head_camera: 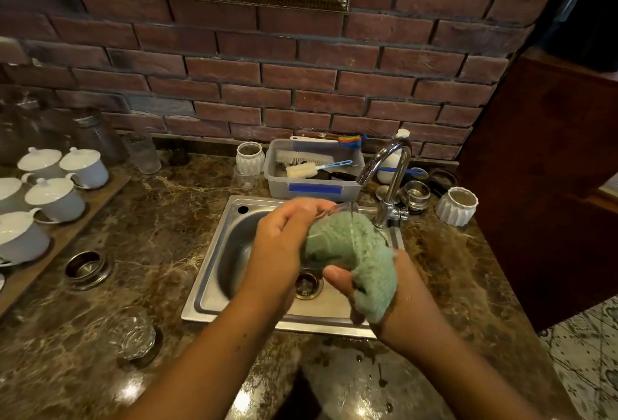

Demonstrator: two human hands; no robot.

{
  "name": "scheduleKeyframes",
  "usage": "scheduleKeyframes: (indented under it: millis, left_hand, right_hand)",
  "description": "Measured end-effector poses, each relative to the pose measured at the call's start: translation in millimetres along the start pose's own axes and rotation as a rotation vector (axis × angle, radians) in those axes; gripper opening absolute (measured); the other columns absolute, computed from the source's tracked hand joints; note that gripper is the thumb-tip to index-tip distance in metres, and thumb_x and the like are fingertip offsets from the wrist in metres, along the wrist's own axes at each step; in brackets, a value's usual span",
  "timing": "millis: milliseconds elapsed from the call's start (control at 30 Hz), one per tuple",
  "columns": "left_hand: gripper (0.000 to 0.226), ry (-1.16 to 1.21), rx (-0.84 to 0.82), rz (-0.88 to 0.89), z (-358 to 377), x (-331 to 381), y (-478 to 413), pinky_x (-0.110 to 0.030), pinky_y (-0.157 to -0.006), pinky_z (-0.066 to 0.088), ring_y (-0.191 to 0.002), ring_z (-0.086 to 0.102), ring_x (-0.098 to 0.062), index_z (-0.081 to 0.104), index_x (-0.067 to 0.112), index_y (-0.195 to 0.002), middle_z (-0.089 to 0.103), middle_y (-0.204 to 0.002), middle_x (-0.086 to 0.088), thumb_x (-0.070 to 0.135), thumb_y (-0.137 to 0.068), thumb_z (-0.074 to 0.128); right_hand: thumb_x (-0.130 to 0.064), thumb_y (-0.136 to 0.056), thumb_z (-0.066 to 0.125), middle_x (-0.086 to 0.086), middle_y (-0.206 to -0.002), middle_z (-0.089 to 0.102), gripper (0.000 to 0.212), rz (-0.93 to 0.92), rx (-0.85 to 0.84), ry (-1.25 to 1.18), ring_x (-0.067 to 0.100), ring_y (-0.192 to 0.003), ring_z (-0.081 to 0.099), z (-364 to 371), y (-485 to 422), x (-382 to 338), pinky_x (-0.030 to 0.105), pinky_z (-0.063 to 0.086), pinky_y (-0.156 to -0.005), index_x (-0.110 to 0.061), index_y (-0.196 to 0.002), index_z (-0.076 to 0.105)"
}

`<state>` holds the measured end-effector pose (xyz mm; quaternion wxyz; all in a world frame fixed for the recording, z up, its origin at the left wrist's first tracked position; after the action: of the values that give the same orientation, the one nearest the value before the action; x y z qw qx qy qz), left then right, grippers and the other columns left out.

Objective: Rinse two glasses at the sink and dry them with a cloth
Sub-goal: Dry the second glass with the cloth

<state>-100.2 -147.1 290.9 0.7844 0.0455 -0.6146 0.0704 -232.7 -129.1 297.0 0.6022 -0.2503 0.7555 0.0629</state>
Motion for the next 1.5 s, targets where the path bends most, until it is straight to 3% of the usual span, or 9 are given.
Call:
scheduleKeyframes:
  millis: [167,367,467,600,833,1100,1267,1367,1500]
  left_hand:
    - [0.020,0.291,0.074,-0.442,12.0,-25.4,5.1,-0.026,-0.049,0.045,-0.060,0.062,-0.019,0.071,0.012,-0.092,0.065,-0.071,-0.008,0.025,-0.096,0.057]
    - [0.031,-0.549,0.087,0.777,2.9,35.4,13.1,-0.021,-0.071,0.047,-0.083,0.061,-0.010,0.070,0.006,-0.091,0.066,-0.087,-0.001,0.024,-0.097,0.045]
    - [0.024,-0.326,0.058,0.440,-2.2,24.2,1.7,-0.020,-0.058,0.046,-0.075,0.061,-0.009,0.068,0.016,-0.090,0.066,-0.081,0.009,0.025,-0.098,0.047]
    - [0.021,0.242,0.107,-0.383,3.0,-19.8,-3.2,-0.020,-0.038,0.032,-0.062,0.060,-0.017,0.071,0.012,-0.096,0.067,-0.078,-0.005,0.025,-0.096,0.055]
    - [0.030,-0.666,0.027,0.972,7.2,45.2,20.4,-0.025,-0.072,0.047,-0.081,0.061,-0.015,0.070,-0.001,-0.090,0.067,-0.085,-0.007,0.015,-0.095,0.045]
    - [0.018,0.379,0.109,-0.506,10.2,-18.6,1.2,-0.016,-0.033,0.031,-0.050,0.060,-0.015,0.064,0.012,-0.092,0.065,-0.070,-0.005,0.028,-0.096,0.056]
    - [0.028,-0.213,0.145,0.505,5.0,50.8,9.7,-0.025,-0.062,0.051,-0.078,0.065,-0.011,0.070,0.011,-0.087,0.070,-0.082,0.002,0.013,-0.100,0.045]
    - [0.031,-0.633,-0.025,1.007,19.2,65.9,22.0,-0.026,-0.073,0.050,-0.082,0.063,-0.019,0.071,-0.001,-0.092,0.068,-0.087,-0.010,0.013,-0.095,0.043]
    - [0.025,-0.285,0.057,0.464,14.5,43.1,7.7,-0.026,-0.064,0.051,-0.081,0.065,-0.015,0.069,0.012,-0.090,0.068,-0.086,-0.003,0.021,-0.096,0.047]
  right_hand:
    - [-0.048,-0.093,0.055,-0.006,-0.098,0.072,0.039,-0.037,-0.046,0.015,0.001,-0.097,0.059,-5.6,-4.9,-5.3,-0.001,0.033,-0.098,-0.015,-0.108,0.072]
    - [-0.025,-0.086,0.074,0.022,-0.088,0.074,0.031,0.120,0.222,-0.647,0.030,-0.080,0.074,3.9,-4.4,11.7,0.042,0.061,-0.080,-0.011,-0.113,0.070]
    - [-0.048,-0.092,0.062,0.018,-0.077,0.073,0.038,0.035,0.133,-0.147,0.034,-0.063,0.070,2.1,-14.0,4.9,0.041,0.062,-0.075,-0.016,-0.111,0.069]
    - [-0.056,-0.093,0.048,-0.018,-0.088,0.059,0.038,-0.382,0.286,0.695,-0.005,-0.092,0.053,0.9,-12.1,-27.0,-0.003,0.034,-0.091,-0.023,-0.104,0.063]
    - [-0.035,-0.069,0.087,0.026,-0.110,0.071,0.056,0.151,0.226,-0.809,0.036,-0.102,0.070,10.1,-6.4,14.8,0.046,0.059,-0.086,-0.008,-0.115,0.069]
    - [-0.061,-0.093,0.047,-0.010,-0.085,0.069,0.044,-0.219,0.159,0.452,-0.010,-0.086,0.048,-2.7,-14.0,-29.3,-0.008,0.030,-0.090,-0.024,-0.095,0.071]
    - [-0.026,-0.090,0.070,-0.001,-0.083,0.077,0.013,-0.001,0.158,-0.379,0.011,-0.076,0.074,-3.0,-9.1,-16.3,0.024,0.060,-0.069,-0.037,-0.097,0.074]
    - [-0.033,-0.071,0.086,0.022,-0.121,0.069,0.061,0.135,0.210,-0.875,0.036,-0.116,0.065,3.2,-4.8,-2.1,0.053,0.051,-0.100,-0.008,-0.123,0.064]
    - [-0.048,-0.087,0.066,0.000,-0.088,0.077,0.033,0.005,0.208,-0.216,0.009,-0.082,0.073,-12.7,-5.9,-14.4,0.025,0.059,-0.080,-0.019,-0.101,0.069]
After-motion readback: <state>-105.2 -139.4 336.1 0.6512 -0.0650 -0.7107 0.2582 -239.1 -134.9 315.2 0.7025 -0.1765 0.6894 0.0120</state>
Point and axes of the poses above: each hand's wrist, its own y-axis away from the middle knuckle, its own z-axis out of the palm, x = y × z, the point moved 7 cm from there along -y, towards the middle knuckle
